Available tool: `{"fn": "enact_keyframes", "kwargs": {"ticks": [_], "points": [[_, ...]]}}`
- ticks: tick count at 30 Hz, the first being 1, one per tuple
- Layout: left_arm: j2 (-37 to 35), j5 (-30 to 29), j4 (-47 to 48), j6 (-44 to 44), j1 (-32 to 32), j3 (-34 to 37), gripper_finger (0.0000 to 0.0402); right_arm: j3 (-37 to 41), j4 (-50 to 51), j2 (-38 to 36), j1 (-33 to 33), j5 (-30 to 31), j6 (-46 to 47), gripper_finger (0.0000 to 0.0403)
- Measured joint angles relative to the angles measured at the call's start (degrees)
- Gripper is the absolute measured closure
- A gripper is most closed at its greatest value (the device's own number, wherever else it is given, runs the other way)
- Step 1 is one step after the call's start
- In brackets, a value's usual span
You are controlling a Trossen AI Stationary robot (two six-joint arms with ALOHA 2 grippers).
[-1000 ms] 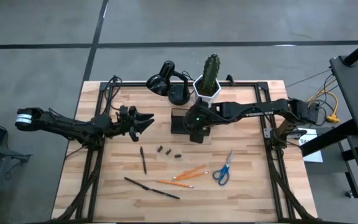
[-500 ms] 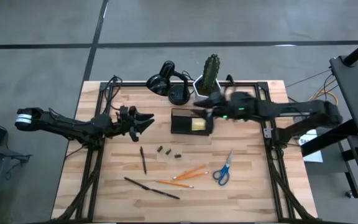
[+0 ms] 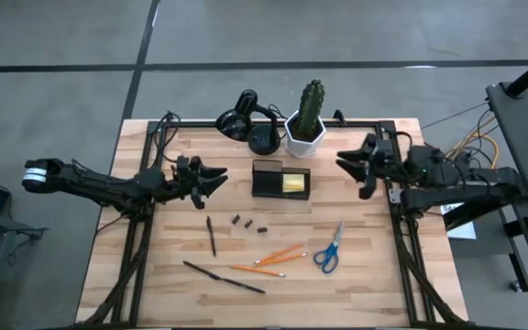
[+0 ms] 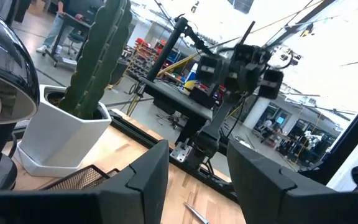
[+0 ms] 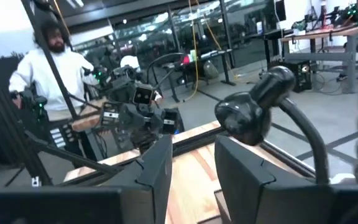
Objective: Pick and place office supplies into organizer
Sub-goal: Put the left black binder paper clip into the black desk organizer
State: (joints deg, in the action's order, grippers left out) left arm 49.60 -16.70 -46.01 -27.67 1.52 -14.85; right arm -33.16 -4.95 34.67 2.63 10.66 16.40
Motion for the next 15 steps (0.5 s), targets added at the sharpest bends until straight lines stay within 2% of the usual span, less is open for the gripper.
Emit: {"fn": "enact_keyframes", "kwargs": {"ticks": [7,13,15], "points": [[0.0,0.01,-0.05,-0.47,0.04,-0.56,0.0253,9.01,-0.03,-9.85,0.01,5.68,0.27,0.0308],[0.0,4.44,0.05,-0.81,0.07,-3.1,0.0253,12.95,0.0,-11.42,0.0,6.29,-1.44,0.0314],[0.04,4.4,0.97,-3.66,0.04,-3.82,0.0253,13.34,-0.04,-11.29,0.0,6.29,-1.3,0.0315]]}}
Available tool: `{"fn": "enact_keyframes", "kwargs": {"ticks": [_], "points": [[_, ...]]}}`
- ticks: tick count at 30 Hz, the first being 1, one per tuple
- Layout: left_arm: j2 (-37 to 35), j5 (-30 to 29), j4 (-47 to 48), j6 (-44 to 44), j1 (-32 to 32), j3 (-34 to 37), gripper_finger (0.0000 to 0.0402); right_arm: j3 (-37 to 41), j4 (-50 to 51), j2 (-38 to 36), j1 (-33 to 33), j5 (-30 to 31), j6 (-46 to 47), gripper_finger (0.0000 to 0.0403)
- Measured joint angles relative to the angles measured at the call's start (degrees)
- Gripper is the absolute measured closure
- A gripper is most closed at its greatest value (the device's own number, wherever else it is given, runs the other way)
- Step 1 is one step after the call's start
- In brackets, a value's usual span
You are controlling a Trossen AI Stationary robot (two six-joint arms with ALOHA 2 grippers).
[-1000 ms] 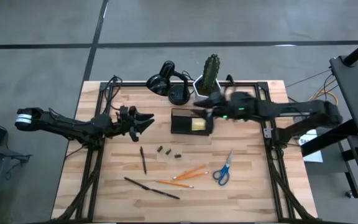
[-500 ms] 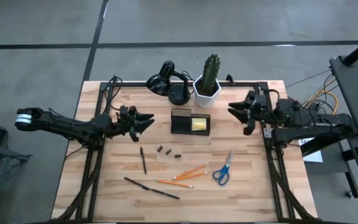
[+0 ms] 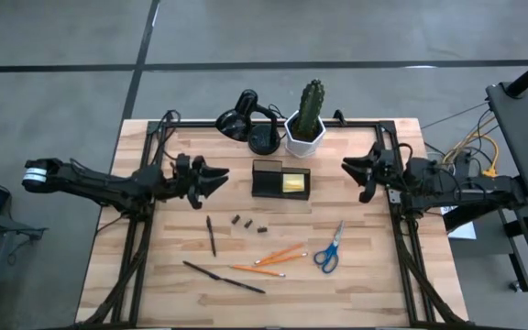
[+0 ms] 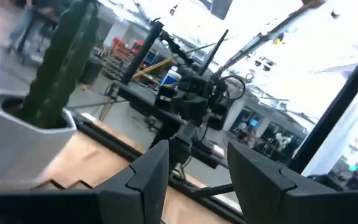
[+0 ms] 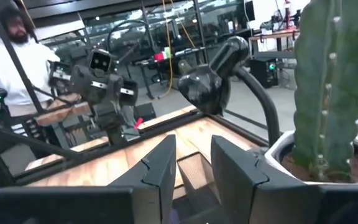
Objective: Pick and place office supplies into organizer
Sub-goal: Put the left black binder paper clip into the black desk organizer
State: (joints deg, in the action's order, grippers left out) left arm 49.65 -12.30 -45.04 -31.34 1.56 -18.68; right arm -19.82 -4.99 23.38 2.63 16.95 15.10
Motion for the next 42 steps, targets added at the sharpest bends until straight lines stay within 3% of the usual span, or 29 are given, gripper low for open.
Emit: {"fn": "enact_keyframes", "kwargs": {"ticks": [7,15,21,30,38,42], "points": [[1.5,-0.42,14.75,-10.1,0.35,-5.6,0.0253,0.28,0.08,-0.02,0.0,0.15,0.91,0.0314],[7.03,-0.39,37.48,-11.78,3.3,-15.08,0.0253,-1.92,0.14,0.0,0.0,0.15,-2.07,0.0327],[10.96,2.88,52.32,-20.58,4.74,-20.43,0.0253,-3.16,0.15,-0.02,0.0,0.15,-4.39,0.0331],[19.26,5.76,62.73,-26.28,4.94,-26.61,0.0253,-3.21,0.49,0.04,0.0,0.15,-6.28,0.0333],[29.25,7.81,80.38,-28.41,4.94,-35.22,0.0253,-3.21,0.52,0.0,0.0,0.15,-6.26,0.0331],[32.82,7.78,81.48,-28.37,4.94,-37.71,0.0253,-3.21,1.06,0.0,0.0,0.15,-6.3,0.0328]]}}
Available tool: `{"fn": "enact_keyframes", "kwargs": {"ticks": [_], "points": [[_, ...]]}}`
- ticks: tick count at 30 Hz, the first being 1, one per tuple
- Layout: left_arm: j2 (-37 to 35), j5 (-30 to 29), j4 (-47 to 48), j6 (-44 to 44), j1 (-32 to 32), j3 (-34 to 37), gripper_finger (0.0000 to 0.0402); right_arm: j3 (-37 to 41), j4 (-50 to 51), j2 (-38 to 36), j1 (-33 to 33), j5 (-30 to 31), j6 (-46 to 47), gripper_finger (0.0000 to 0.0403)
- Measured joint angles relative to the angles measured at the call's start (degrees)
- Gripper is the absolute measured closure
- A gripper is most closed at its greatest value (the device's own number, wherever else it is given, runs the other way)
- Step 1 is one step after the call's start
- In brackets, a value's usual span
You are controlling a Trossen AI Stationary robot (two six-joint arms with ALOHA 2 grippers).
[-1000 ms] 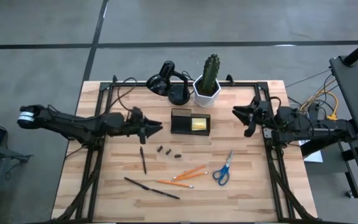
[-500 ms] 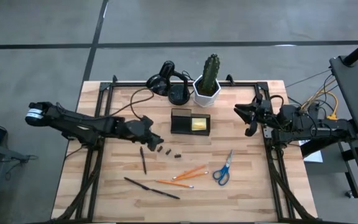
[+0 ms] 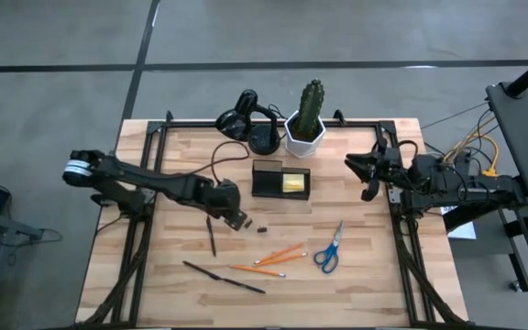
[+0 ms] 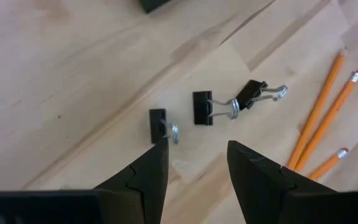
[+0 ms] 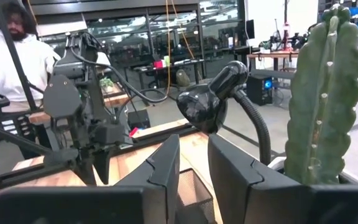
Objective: Pick and place office supplies into organizer
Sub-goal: Put the left black binder paper clip into the black desk organizer
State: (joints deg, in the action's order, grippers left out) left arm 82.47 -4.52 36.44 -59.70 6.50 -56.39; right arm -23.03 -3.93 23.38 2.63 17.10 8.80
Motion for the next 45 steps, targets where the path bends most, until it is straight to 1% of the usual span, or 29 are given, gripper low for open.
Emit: {"fn": "enact_keyframes", "kwargs": {"ticks": [6,11,16,21,27,30,40,43,45], "points": [[4.05,1.73,0.14,0.04,0.0,-1.72,0.0253,0.0,2.72,0.02,0.02,-0.01,0.19,0.0334],[5.97,1.84,0.1,0.01,-0.02,-1.98,0.0253,0.0,3.88,0.02,0.02,-0.02,0.1,0.0337],[6.44,1.74,0.23,0.02,-0.09,-1.62,0.0253,0.0,3.86,-0.07,0.0,-0.02,0.0,0.0334],[6.46,-0.71,0.67,0.07,-0.17,-1.42,0.0253,0.0,3.83,-0.07,0.0,-0.02,0.0,0.033],[6.46,-0.94,0.6,1.69,-0.55,-1.41,0.0253,0.0,3.83,-0.07,0.01,-0.02,-2.0,0.0336],[6.46,-0.93,0.58,1.79,-0.66,-1.41,0.0253,0.0,3.83,-0.07,0.02,0.0,-3.34,0.0339],[6.49,-0.74,0.56,3.13,-1.63,-1.29,0.0253,0.0,3.83,-0.07,0.02,0.02,-3.45,0.0339],[7.61,-0.47,0.65,3.06,-1.68,-1.19,0.0253,0.0,3.83,-0.07,0.02,0.03,-3.45,0.0342],[9.03,0.92,0.59,2.59,-1.68,-1.26,0.0253,0.0,3.83,-0.04,0.02,0.04,-3.45,0.0342]]}}
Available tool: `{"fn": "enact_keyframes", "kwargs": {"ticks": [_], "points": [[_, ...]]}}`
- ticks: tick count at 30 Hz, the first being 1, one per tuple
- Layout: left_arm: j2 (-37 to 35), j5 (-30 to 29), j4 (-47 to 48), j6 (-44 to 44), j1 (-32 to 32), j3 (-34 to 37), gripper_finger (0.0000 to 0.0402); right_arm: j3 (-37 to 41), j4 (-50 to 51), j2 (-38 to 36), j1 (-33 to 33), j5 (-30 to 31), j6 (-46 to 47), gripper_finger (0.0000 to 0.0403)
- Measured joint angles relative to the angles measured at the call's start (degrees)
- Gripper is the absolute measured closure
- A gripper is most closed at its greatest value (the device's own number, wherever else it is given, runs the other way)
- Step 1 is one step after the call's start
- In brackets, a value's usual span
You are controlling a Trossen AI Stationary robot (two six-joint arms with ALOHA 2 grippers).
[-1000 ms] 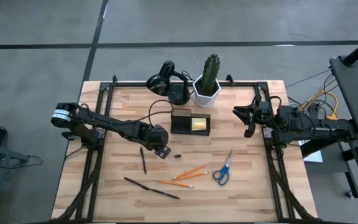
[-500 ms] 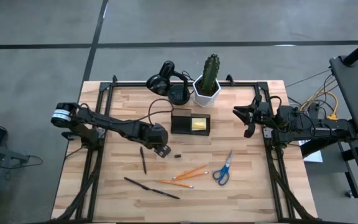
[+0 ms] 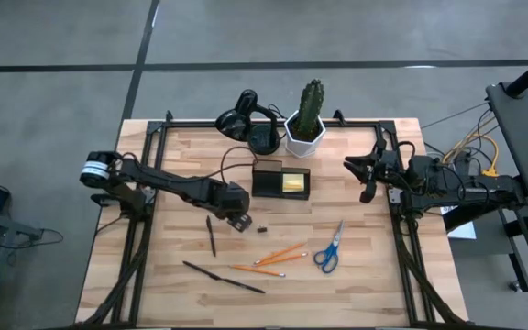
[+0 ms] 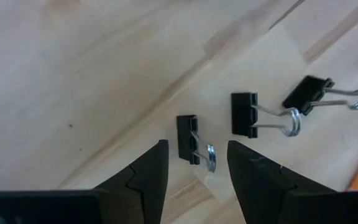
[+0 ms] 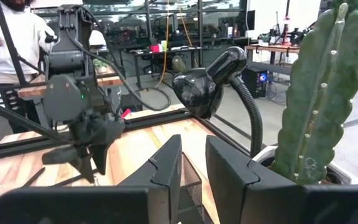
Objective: Pick and place office supplies into organizer
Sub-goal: Put the left black binder paper clip into the black desk organizer
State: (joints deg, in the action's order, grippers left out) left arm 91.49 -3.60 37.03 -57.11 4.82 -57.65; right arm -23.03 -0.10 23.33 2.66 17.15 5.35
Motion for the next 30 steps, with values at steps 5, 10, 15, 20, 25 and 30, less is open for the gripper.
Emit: {"fn": "enact_keyframes", "kwargs": {"ticks": [5,10,15,20,25,30], "points": [[3.4,2.05,-0.09,-1.02,0.0,-0.7,0.0253,0.0,0.0,-0.08,0.0,0.02,0.06,0.0339],[4.18,2.04,-0.1,-1.0,0.0,-1.37,0.0253,0.0,-0.02,-0.09,0.0,0.02,0.02,0.0344],[3.31,1.5,-0.08,-1.0,0.0,-1.3,0.0253,0.0,0.0,-0.07,0.0,0.02,0.02,0.0342],[3.42,1.22,-0.26,-1.03,0.0,-1.3,0.0253,0.0,0.03,-0.07,0.0,0.02,0.0,0.0343],[3.53,1.0,-0.6,-1.04,0.0,-1.27,0.0253,0.0,0.11,-0.07,0.0,0.02,-0.01,0.0346],[3.73,0.54,-0.56,-1.04,-0.17,-1.14,0.0258,0.0,0.17,-0.07,0.0,0.02,0.01,0.0346]]}}
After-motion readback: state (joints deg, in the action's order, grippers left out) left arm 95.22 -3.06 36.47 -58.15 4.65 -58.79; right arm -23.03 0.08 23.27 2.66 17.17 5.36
